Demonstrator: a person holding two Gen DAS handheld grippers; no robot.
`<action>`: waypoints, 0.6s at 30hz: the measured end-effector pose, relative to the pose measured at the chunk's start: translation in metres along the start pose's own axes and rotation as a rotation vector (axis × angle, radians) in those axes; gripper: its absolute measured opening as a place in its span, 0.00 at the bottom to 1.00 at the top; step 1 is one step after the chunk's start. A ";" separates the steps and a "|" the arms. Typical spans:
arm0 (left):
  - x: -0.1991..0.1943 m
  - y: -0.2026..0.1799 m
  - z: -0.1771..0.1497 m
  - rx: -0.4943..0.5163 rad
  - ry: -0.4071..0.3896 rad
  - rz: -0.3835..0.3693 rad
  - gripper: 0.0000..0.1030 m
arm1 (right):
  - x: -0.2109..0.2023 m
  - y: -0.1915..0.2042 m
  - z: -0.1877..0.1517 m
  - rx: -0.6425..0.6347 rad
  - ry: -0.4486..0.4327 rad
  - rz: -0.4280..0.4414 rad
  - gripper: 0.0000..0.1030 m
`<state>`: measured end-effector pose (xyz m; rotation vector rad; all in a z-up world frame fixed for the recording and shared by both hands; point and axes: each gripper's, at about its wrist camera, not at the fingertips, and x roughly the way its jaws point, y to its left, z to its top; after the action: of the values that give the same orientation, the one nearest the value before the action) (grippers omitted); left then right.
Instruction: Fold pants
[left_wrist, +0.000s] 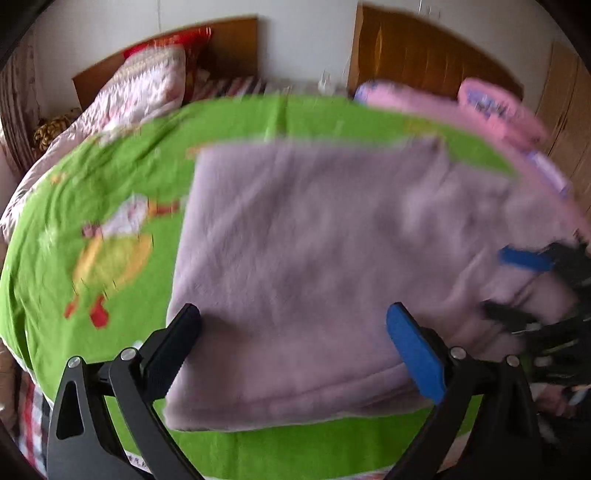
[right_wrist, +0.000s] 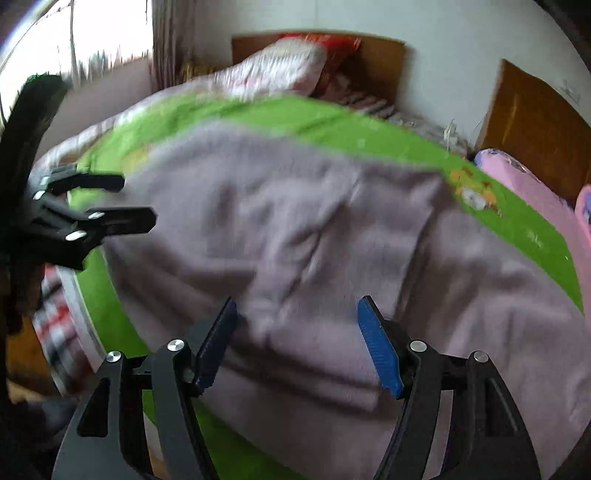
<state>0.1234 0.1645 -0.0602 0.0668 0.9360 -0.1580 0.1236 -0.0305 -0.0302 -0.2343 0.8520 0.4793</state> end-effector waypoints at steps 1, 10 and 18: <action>0.000 0.003 -0.004 0.007 -0.025 -0.006 0.99 | 0.000 -0.002 -0.002 0.006 0.000 0.008 0.67; -0.003 0.006 -0.009 0.043 -0.030 -0.023 0.99 | -0.004 -0.006 -0.012 0.006 -0.043 0.046 0.69; -0.047 0.006 0.050 -0.035 -0.067 -0.213 0.98 | -0.036 -0.028 0.031 0.004 -0.115 0.136 0.70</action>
<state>0.1371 0.1689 0.0071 -0.0711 0.8773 -0.3392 0.1373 -0.0541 0.0174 -0.1439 0.7592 0.6122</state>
